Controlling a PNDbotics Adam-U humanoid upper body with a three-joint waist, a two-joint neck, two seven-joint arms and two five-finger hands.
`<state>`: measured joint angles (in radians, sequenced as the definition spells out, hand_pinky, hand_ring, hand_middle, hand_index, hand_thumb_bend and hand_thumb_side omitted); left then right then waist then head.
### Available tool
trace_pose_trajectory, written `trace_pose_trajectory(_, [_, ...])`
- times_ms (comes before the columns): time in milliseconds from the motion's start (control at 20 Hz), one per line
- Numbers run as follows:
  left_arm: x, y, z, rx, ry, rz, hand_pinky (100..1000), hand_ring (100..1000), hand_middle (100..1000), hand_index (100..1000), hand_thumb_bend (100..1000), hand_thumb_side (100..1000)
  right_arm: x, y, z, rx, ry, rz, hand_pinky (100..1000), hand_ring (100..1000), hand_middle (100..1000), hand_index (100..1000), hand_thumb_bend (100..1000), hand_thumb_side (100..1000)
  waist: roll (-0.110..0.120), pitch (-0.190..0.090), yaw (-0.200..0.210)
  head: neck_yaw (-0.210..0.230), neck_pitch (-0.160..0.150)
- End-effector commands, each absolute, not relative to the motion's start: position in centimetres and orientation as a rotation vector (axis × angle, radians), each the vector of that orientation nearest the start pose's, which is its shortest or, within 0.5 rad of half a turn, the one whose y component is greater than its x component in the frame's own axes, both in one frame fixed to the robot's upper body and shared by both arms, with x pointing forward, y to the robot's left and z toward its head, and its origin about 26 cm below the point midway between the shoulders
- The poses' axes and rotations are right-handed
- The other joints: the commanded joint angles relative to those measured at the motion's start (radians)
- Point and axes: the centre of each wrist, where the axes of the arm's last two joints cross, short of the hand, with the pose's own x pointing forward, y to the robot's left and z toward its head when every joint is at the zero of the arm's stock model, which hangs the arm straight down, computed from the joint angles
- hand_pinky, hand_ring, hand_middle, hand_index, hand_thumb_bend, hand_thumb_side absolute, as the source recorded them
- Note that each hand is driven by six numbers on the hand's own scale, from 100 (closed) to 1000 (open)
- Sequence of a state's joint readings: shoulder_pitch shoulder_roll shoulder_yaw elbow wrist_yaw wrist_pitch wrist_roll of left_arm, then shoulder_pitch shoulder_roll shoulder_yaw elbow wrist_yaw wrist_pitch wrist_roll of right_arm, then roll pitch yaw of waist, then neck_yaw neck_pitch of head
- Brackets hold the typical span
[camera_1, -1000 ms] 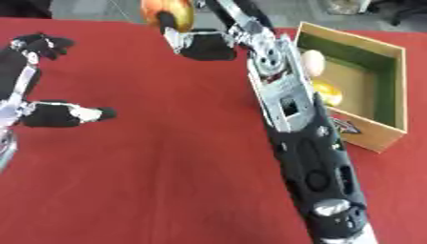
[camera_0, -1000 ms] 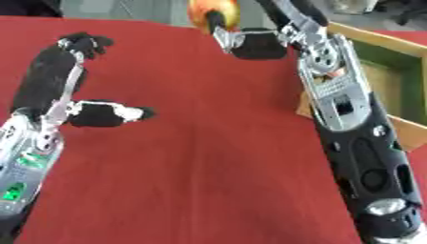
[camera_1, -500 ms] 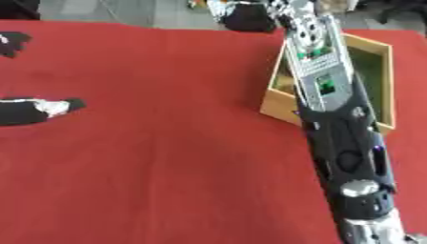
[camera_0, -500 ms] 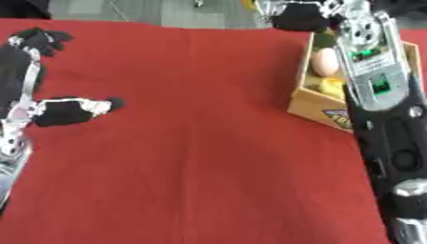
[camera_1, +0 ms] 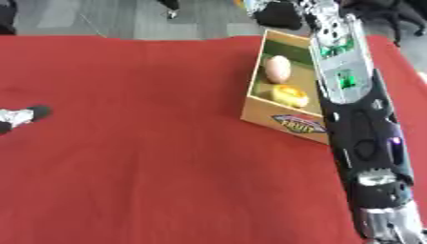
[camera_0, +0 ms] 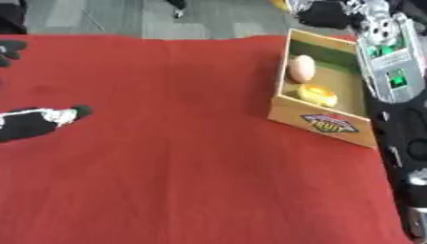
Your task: Pick up the objects with one hand, pass them to the other hand, and then place them into the box on the other side of the table.
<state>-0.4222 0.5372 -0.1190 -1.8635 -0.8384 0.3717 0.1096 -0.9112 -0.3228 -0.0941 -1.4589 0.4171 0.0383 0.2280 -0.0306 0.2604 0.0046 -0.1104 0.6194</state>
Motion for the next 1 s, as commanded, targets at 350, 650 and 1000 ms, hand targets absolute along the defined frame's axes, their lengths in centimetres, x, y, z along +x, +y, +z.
trace_pose_trajectory(350, [32.4,27.3,22.8,1.444,-1.827,-0.68,752,650,631,798,963,468,41.8,-29.2,30.3,-0.695,-2.099,0.66,891,964,380,521,100,100,0.016,-0.029,-0.007,-0.033,-0.047])
trace_pose_trajectory(650, [32.4,27.6,22.8,1.456,-1.82,-0.667,758,651,631,798,964,469,41.7,-31.7,28.9,-0.773,-2.034,0.629,888,965,382,523,100,100,0.015,-0.028,-0.009,-0.022,-0.028])
trace_pose_trajectory(1000, [32.4,27.5,22.9,1.46,-1.822,-0.66,761,652,633,800,965,476,41.6,-32.4,28.1,-0.825,-1.994,0.712,1000,1000,750,925,100,100,0.015,-0.027,-0.007,-0.015,-0.013])
